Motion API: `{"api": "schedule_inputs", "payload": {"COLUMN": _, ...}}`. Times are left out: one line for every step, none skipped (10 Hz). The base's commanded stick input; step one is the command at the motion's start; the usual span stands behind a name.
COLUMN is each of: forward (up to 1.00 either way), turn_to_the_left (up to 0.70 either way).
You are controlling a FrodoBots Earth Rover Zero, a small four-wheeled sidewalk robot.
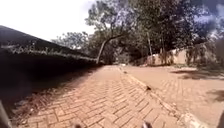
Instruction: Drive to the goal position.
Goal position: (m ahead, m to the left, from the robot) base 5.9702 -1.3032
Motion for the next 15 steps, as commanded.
{"api": "schedule_inputs", "payload": {"forward": 0.7, "turn_to_the_left": 0.0}}
{"api": "schedule_inputs", "payload": {"forward": 0.7, "turn_to_the_left": 0.0}}
{"api": "schedule_inputs", "payload": {"forward": 0.7, "turn_to_the_left": 0.0}}
{"api": "schedule_inputs", "payload": {"forward": 0.7, "turn_to_the_left": 0.0}}
{"api": "schedule_inputs", "payload": {"forward": 0.7, "turn_to_the_left": 0.0}}
{"api": "schedule_inputs", "payload": {"forward": 0.7, "turn_to_the_left": 0.0}}
{"api": "schedule_inputs", "payload": {"forward": 0.7, "turn_to_the_left": 0.0}}
{"api": "schedule_inputs", "payload": {"forward": 0.7, "turn_to_the_left": 0.0}}
{"api": "schedule_inputs", "payload": {"forward": 0.7, "turn_to_the_left": 0.0}}
{"api": "schedule_inputs", "payload": {"forward": 0.7, "turn_to_the_left": 0.0}}
{"api": "schedule_inputs", "payload": {"forward": 0.7, "turn_to_the_left": 0.0}}
{"api": "schedule_inputs", "payload": {"forward": 0.7, "turn_to_the_left": 0.0}}
{"api": "schedule_inputs", "payload": {"forward": 0.7, "turn_to_the_left": 0.0}}
{"api": "schedule_inputs", "payload": {"forward": 0.7, "turn_to_the_left": 0.0}}
{"api": "schedule_inputs", "payload": {"forward": 0.7, "turn_to_the_left": 0.0}}
